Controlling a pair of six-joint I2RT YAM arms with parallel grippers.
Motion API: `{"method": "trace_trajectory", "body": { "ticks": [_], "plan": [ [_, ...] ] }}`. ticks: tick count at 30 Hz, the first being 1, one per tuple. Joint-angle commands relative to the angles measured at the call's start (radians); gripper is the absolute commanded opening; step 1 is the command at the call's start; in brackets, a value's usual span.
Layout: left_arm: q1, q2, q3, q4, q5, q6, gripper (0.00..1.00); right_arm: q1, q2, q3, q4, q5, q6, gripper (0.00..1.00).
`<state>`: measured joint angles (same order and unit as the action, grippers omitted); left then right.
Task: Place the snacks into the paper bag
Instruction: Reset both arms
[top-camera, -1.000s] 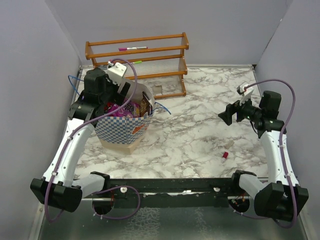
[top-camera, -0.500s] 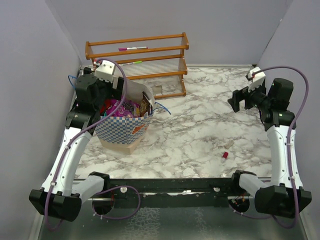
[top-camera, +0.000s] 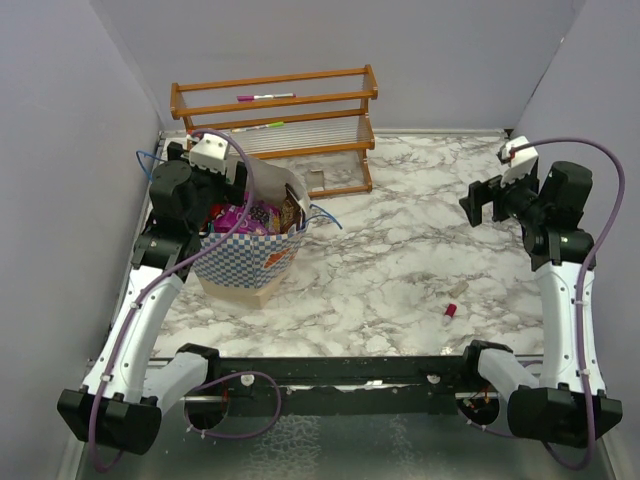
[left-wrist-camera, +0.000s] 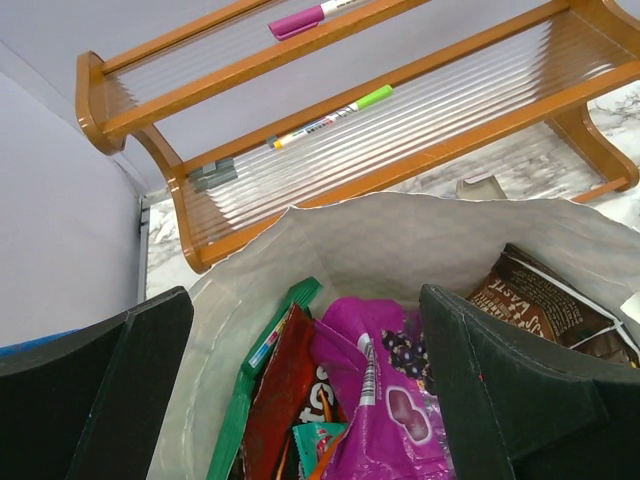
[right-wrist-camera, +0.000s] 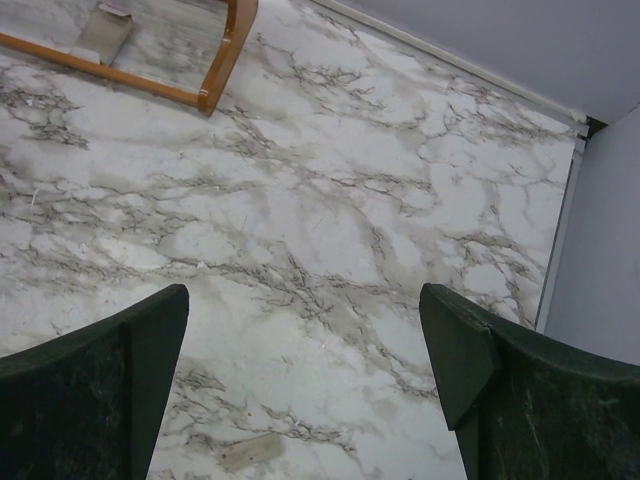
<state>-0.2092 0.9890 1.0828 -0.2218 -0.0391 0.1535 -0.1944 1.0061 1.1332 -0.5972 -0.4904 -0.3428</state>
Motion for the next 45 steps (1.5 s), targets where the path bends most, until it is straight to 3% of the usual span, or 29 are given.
{"method": "trace_trajectory", "body": {
  "ticks": [1,18,45],
  "plan": [
    [0.007,-0.003,0.03,0.022,0.028,0.037,0.99,0.004,-0.037,-0.027,0.032,0.013,0.021,1.0],
    [0.035,0.01,0.007,0.053,-0.055,-0.088,0.99,0.004,-0.121,-0.066,0.088,0.035,0.046,0.99],
    [0.039,-0.019,0.051,-0.017,-0.074,-0.085,0.98,0.004,-0.144,-0.04,0.069,-0.009,0.064,1.0]
  ]
}}
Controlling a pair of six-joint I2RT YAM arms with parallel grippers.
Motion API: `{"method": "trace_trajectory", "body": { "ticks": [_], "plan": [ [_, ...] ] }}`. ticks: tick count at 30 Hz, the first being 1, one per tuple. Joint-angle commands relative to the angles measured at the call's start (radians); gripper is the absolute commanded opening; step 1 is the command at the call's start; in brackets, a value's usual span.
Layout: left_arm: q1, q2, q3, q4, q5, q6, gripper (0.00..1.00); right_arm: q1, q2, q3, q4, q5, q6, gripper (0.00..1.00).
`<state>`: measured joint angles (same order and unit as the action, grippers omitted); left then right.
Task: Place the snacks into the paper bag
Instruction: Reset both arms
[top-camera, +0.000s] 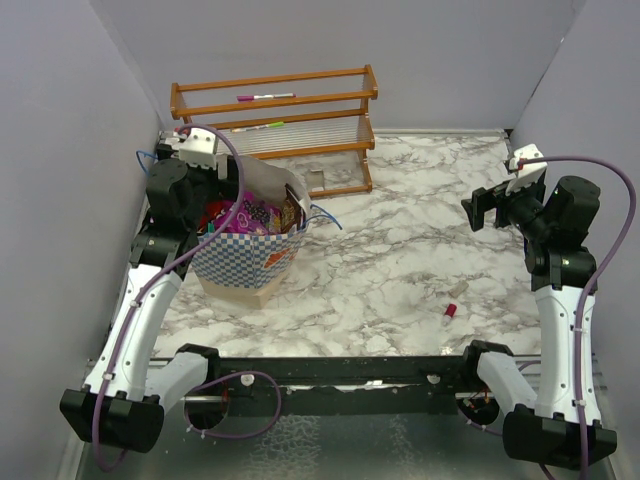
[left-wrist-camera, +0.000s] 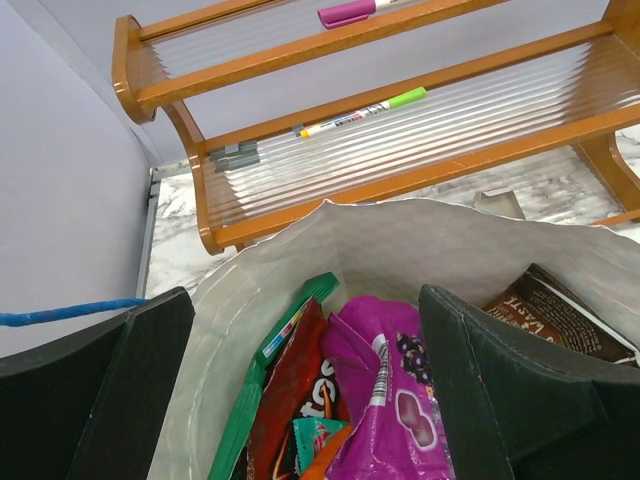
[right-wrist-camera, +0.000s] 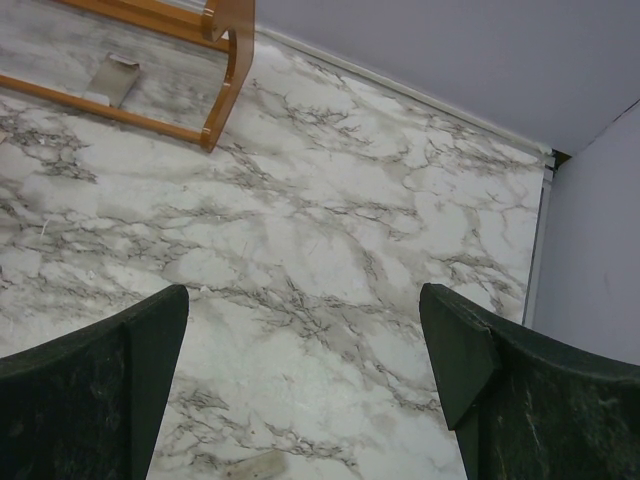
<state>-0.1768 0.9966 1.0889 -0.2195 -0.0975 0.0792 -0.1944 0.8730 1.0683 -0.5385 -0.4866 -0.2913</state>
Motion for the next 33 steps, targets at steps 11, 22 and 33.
{"method": "trace_trajectory", "body": {
  "ticks": [11,22,33],
  "plan": [
    [0.007,-0.028,0.054,-0.033,0.0,-0.009,0.97,0.004,-0.009,0.034,0.012,0.001,0.015,0.99],
    [0.007,-0.031,0.066,-0.048,0.011,-0.011,0.97,0.004,-0.007,0.035,0.012,0.002,0.014,0.99],
    [0.007,-0.039,0.061,-0.052,0.002,-0.008,0.97,0.003,-0.003,0.042,0.011,0.0,0.02,0.99]
  ]
}}
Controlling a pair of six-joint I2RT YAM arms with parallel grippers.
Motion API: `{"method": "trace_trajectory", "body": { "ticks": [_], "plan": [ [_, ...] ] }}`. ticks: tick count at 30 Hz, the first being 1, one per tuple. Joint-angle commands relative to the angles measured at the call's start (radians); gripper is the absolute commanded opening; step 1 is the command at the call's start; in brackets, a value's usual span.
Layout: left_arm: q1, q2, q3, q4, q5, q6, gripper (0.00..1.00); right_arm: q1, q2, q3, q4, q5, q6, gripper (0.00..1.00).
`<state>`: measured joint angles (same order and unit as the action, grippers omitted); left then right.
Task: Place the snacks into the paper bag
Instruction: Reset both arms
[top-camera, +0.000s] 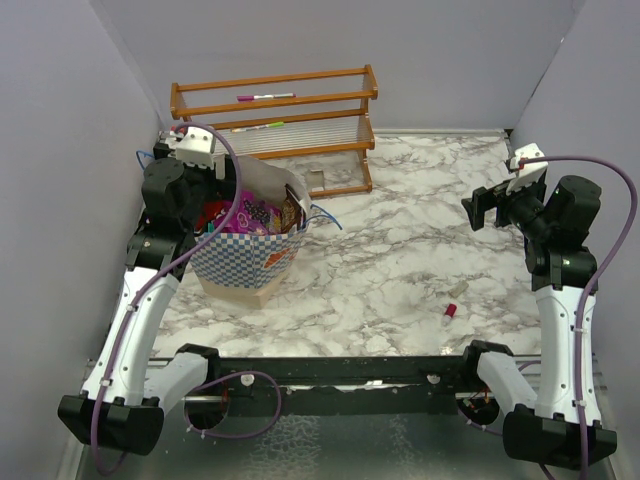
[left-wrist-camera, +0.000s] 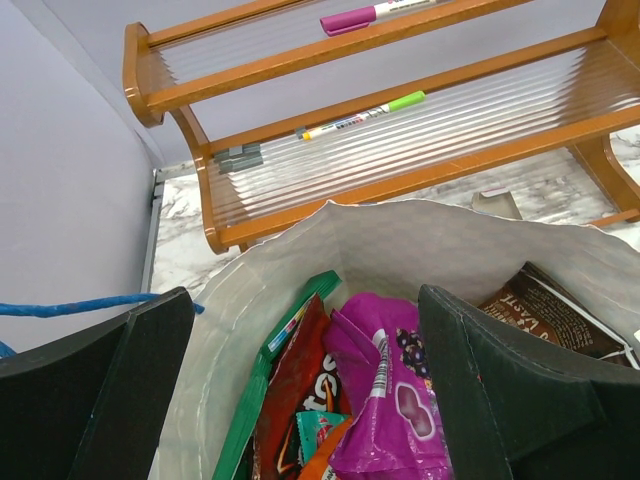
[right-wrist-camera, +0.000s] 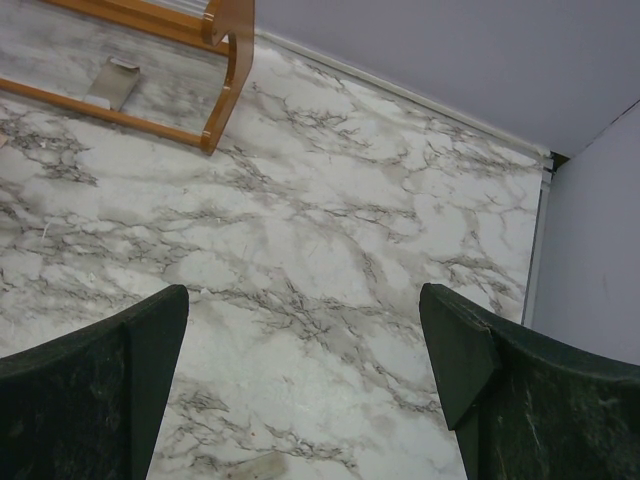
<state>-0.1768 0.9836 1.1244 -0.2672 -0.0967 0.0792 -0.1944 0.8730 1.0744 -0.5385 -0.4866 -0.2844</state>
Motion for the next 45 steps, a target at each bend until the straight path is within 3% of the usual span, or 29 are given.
{"method": "trace_trajectory", "body": {
  "ticks": [1,45],
  "plan": [
    [0.007,-0.025,0.023,-0.004,0.001,-0.007,0.97,0.004,-0.003,0.036,0.011,-0.001,0.013,1.0],
    [0.007,-0.028,0.026,-0.012,-0.033,-0.015,0.97,0.004,0.007,0.038,-0.002,-0.021,0.005,1.0]
  ]
}}
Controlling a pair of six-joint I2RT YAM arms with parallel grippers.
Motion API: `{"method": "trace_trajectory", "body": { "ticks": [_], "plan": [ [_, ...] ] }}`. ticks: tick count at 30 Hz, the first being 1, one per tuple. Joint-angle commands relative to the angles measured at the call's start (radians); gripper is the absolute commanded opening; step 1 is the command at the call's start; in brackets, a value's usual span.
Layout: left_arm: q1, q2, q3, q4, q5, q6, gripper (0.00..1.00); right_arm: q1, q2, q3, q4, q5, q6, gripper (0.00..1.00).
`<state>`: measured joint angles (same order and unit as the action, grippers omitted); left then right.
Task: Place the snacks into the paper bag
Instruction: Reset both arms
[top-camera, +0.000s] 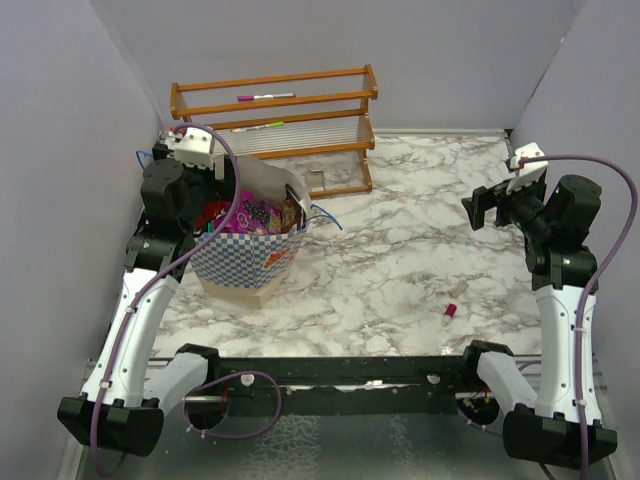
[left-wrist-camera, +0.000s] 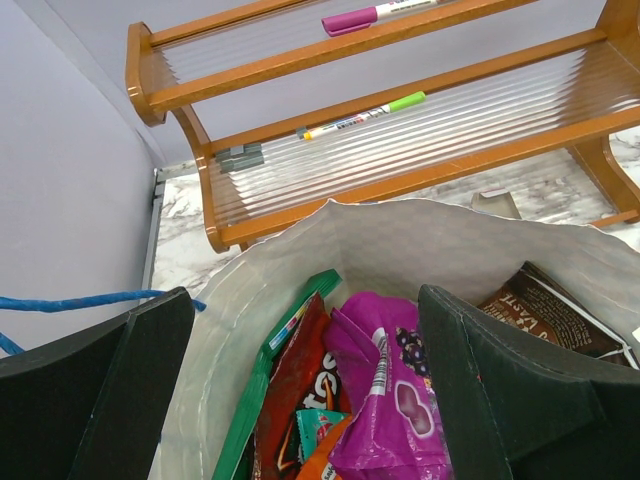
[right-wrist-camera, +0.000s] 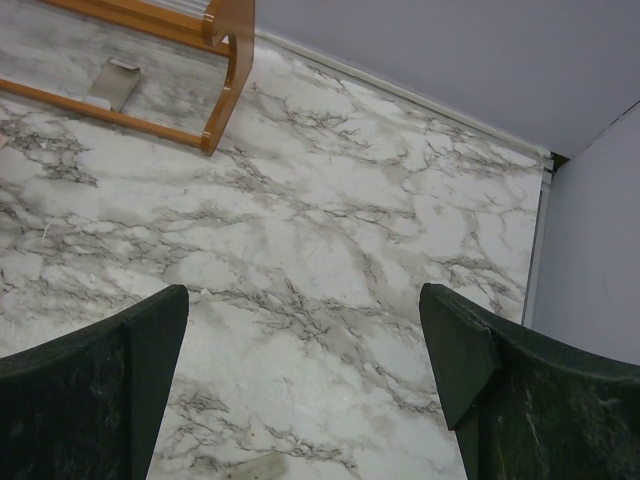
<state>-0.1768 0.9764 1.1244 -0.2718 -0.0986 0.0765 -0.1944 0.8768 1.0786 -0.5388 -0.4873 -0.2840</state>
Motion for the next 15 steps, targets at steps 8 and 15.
{"method": "trace_trajectory", "body": {
  "ticks": [8,15],
  "plan": [
    [0.007,-0.02,0.024,-0.007,-0.031,-0.009,0.97,0.004,0.003,0.032,-0.001,-0.021,0.006,1.0],
    [0.007,-0.018,0.032,-0.008,-0.027,-0.009,0.97,0.004,0.006,0.041,-0.006,-0.023,0.008,0.99]
  ]
}}
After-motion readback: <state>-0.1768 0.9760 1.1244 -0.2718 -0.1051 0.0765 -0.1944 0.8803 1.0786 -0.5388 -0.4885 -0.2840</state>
